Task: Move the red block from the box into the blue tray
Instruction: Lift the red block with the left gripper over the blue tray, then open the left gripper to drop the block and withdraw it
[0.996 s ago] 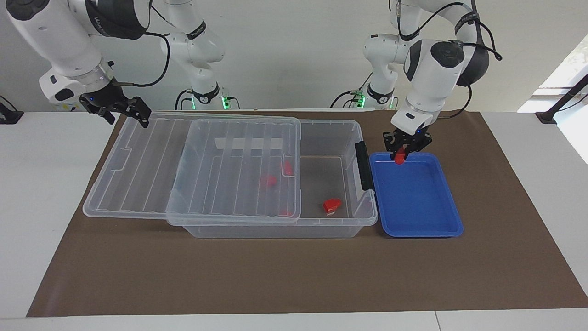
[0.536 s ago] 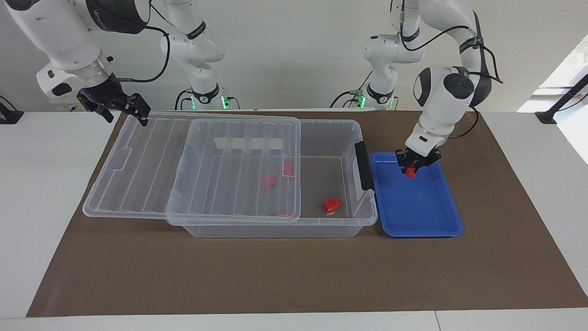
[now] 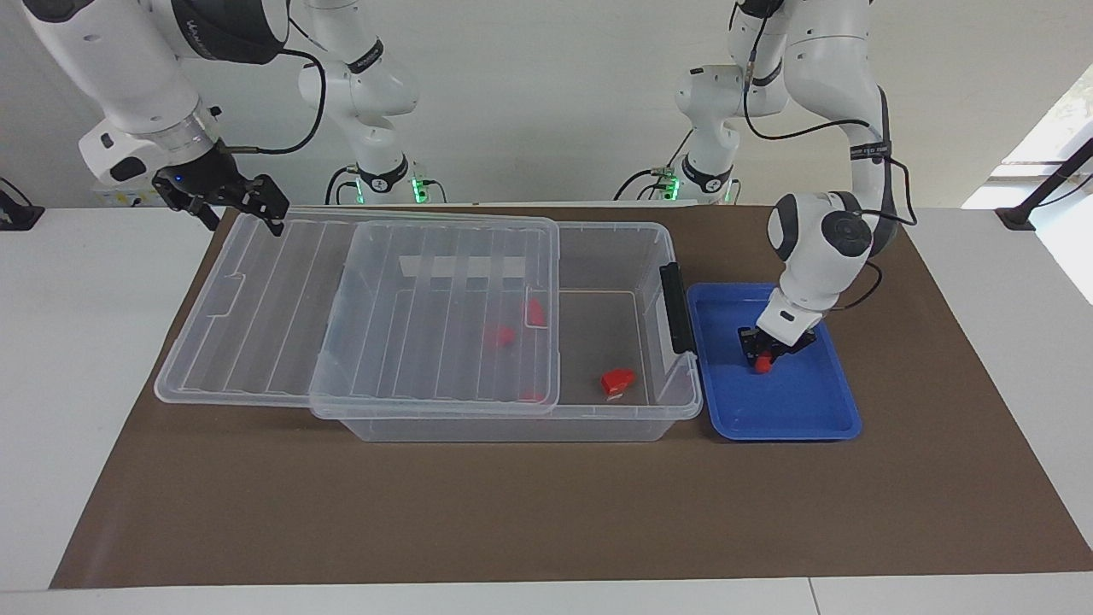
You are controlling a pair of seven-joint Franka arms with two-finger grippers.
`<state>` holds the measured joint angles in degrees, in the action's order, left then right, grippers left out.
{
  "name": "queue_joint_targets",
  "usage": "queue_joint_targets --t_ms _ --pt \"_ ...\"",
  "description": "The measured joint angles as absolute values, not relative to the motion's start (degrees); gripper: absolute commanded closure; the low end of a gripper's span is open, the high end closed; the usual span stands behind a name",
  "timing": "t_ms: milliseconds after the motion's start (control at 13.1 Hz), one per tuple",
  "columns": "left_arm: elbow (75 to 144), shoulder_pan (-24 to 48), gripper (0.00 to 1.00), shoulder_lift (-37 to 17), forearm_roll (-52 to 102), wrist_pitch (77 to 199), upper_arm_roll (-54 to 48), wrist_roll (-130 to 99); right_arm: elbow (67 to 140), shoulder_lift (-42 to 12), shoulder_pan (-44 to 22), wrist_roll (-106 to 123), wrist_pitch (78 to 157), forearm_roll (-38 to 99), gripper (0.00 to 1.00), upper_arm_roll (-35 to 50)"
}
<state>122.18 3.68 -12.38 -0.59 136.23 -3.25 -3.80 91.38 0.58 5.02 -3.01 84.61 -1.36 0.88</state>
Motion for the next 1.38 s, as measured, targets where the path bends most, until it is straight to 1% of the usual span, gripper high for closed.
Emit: queue_joint_targets --t_ms 307,460,536,766,920,1073,1226,1379 --pt "121.82 3.09 0.0 -12.0 -0.59 136.12 -3.24 -3.74 91.38 0.67 5.93 -3.01 84.61 -1.34 0.0 0.93" --pt "120.6 3.09 0.0 -10.58 -0.59 134.43 -3.24 -3.74 91.38 0.68 5.93 -3.01 84.61 -1.33 0.0 0.93" --pt "119.04 3.09 0.0 -9.11 -0.59 131.38 -3.26 -3.74 91.38 0.68 5.92 -3.01 84.61 -1.33 0.0 0.94" --pt "111.21 3.09 0.0 -3.99 -0.59 117.59 -3.47 -3.74 91.38 0.68 5.82 -3.01 84.61 -1.33 0.0 1.01" --pt "106.08 3.09 0.0 -1.54 -0.59 110.82 -3.47 -3.74 91.38 0.68 5.8 -3.01 84.61 -1.33 0.0 1.04" --pt "101.34 3.08 0.0 -0.25 -0.59 104.44 -3.41 -3.74 91.38 0.68 5.8 -3.01 84.61 -1.33 0.0 1.04" --pt "95.84 3.05 0.0 -0.06 -0.59 98.04 -3.34 -3.74 91.38 0.68 5.82 -3.01 84.61 -1.33 0.0 1.02" --pt "92.17 2.92 0.0 -0.05 -0.59 93.85 -3.19 -3.74 91.38 0.68 5.85 -3.01 84.61 -1.33 0.0 0.99"
